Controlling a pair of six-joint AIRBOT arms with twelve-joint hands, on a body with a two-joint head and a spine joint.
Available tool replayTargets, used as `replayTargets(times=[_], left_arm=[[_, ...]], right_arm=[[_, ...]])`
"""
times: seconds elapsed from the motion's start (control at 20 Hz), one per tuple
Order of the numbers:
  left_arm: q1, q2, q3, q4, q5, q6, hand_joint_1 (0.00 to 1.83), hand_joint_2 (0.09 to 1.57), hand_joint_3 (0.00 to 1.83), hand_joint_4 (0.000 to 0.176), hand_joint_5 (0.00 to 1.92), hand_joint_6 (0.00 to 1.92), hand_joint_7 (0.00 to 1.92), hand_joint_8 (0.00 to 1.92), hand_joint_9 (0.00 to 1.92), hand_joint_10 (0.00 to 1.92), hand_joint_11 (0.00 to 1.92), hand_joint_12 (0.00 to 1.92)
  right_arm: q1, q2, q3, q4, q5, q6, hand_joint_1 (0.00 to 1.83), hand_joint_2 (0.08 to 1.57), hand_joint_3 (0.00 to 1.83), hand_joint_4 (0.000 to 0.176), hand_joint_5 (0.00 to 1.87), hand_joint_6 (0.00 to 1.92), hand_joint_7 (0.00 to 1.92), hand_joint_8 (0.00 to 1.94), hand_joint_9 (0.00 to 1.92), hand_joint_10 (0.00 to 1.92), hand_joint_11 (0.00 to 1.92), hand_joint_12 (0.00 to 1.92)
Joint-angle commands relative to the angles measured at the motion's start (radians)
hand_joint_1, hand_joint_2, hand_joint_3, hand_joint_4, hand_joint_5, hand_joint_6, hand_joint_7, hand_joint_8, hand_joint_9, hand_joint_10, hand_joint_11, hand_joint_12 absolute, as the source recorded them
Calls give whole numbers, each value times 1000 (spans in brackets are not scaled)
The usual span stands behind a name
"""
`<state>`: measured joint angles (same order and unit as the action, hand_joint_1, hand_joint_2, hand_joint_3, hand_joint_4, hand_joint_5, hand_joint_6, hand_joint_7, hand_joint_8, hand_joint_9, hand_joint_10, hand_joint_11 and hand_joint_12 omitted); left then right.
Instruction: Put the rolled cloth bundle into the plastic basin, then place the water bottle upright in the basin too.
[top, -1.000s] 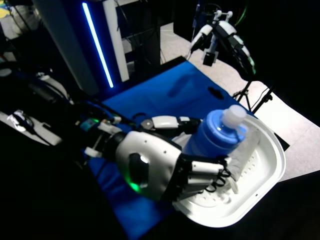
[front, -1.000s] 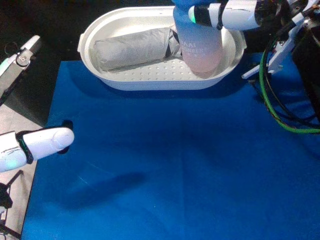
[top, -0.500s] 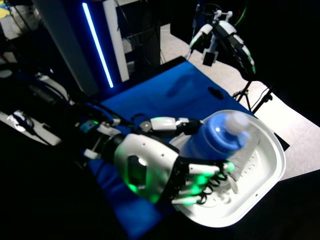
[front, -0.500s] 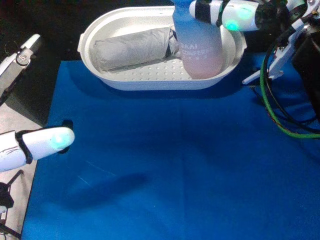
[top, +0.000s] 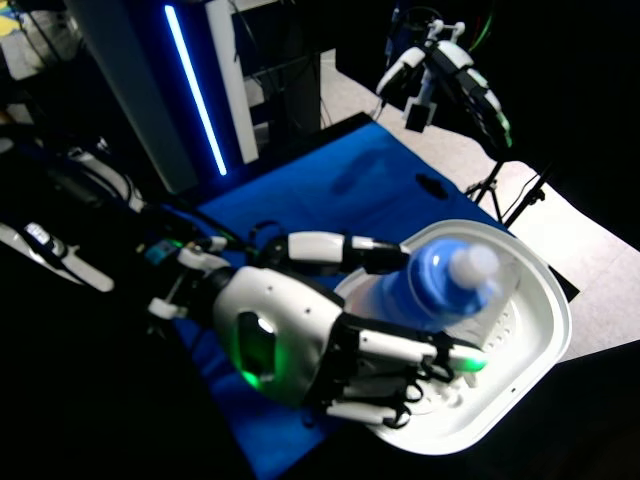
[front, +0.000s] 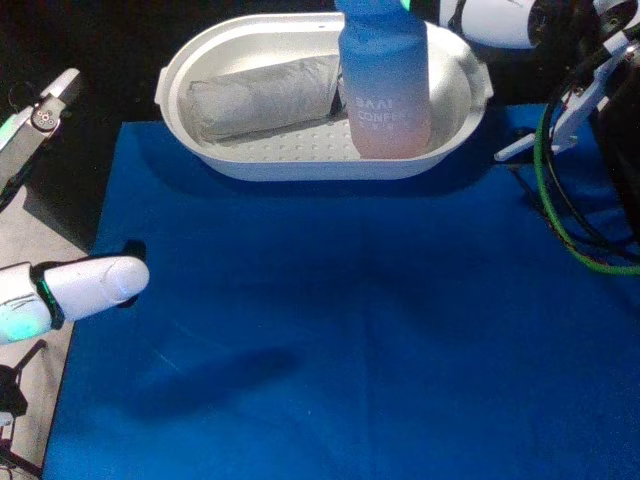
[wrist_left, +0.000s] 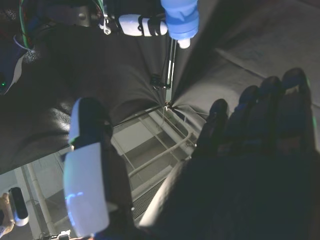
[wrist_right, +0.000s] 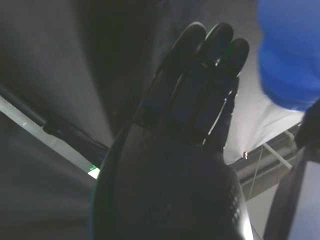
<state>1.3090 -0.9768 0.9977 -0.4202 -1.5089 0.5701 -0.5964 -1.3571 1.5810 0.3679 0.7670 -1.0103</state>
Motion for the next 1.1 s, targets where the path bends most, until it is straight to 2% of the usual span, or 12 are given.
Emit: replayTargets(times=[0.0,0.05,0.1,0.2,0.3,0.45,0.6,0.7,0.75,0.85,1.0,1.05], left_arm=[[-4,-5,-1,8,-130,-11,595,766,2,176,0,0,0,0,0,0,0,0],[-4,-5,-1,8,-130,-11,595,768,3,176,0,0,0,0,0,0,0,0],[-4,-5,-1,7,-130,-11,600,770,3,176,0,0,0,0,0,0,0,0],[-4,-5,-3,6,-130,-11,611,779,6,176,0,0,0,0,0,0,0,0],[-4,-5,-5,5,-130,-11,614,791,8,176,0,0,0,0,0,0,0,0],[-3,-4,-7,3,-137,-11,624,774,0,176,0,0,0,0,0,0,0,0],[-3,8,-5,2,-138,-10,596,782,2,176,0,0,0,0,0,0,0,0],[1,27,-6,3,-136,-10,609,803,10,176,0,0,0,0,0,0,0,0],[3,39,-6,5,-136,-10,710,856,8,176,0,0,0,0,0,0,0,0],[11,66,-8,5,-147,-7,682,850,0,176,0,0,0,0,0,0,0,0],[34,120,-19,0,-173,5,591,874,9,176,0,0,0,0,0,0,0,0],[41,128,-23,-3,-181,7,504,878,8,176,0,0,0,0,0,0,0,0]], right_arm=[[1,17,-9,-5,147,14,747,1107,2,20,400,0,854,0,724,485,412,1352],[-4,32,-27,-10,163,14,708,1103,0,35,365,0,757,0,645,442,330,1304],[-11,47,-44,-17,182,13,690,1089,1,75,318,0,663,0,609,294,205,1281],[-24,78,-75,-27,214,13,679,1077,0,101,217,0,512,0,575,79,116,1184],[-30,102,-99,-41,235,13,694,1092,0,121,160,0,447,0,488,5,62,1015],[-45,147,-146,-75,269,13,682,1062,0,123,125,0,406,0,410,0,15,800],[-97,229,-228,-98,331,13,695,1021,0,171,73,2,243,0,203,0,0,441],[-140,289,-284,-106,383,12,699,997,0,176,44,3,199,3,108,7,0,186],[-160,325,-317,-117,403,12,681,995,0,176,32,0,175,1,84,2,0,79],[-210,395,-391,-124,447,-27,722,997,1,141,41,4,132,0,58,0,0,2],[-322,497,-514,-122,547,-94,690,971,0,160,34,0,88,2,66,9,0,0],[-351,509,-531,-115,567,-94,691,945,0,157,14,0,79,0,90,15,0,0]])
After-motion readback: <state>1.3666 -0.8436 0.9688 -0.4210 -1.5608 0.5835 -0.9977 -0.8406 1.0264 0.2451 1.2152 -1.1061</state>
